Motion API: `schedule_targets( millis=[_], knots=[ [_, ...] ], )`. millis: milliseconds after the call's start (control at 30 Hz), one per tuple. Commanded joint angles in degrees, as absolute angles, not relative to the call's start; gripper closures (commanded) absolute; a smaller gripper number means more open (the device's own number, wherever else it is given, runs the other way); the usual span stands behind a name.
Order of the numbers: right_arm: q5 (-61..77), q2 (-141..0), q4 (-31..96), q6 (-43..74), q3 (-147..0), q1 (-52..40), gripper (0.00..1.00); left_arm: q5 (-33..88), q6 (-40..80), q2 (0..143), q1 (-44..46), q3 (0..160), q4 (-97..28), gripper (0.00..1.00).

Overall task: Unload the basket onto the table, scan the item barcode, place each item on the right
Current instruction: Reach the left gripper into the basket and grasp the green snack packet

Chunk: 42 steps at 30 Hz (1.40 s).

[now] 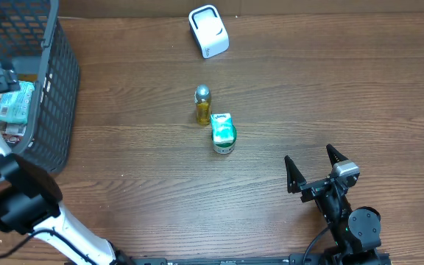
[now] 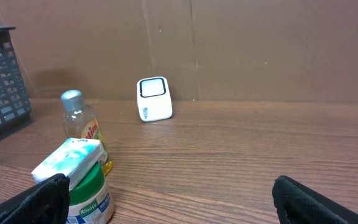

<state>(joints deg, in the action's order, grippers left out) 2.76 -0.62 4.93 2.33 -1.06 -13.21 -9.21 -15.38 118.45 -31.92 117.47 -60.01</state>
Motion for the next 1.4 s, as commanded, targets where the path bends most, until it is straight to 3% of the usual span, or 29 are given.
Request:
schedule_targets(
  millis=[0,1100,1233,1367],
  knots=[
    [3.03,-0.16,4.64,2.04,-0.47,-13.47,0.0,-6.35,-18.48,122.34,-32.4,116.38,-59.94,0.0],
    [3.03,-0.16,4.64,2.04,-0.47,-13.47,0.0,-6.55,-20.56,140.44,-35.77,116.36,-56.99,0.01],
    [3.03,-0.16,4.64,2.04,-0.47,-13.47,0.0,-6.48,-20.51,140.79,-35.77,116.36,-56.99,0.32],
    [3.03,-0.16,4.67,2.04,-0.47,-13.47,0.0,-6.35,-17.21,140.79,-35.77,116.36,-56.99,0.44]
  ],
)
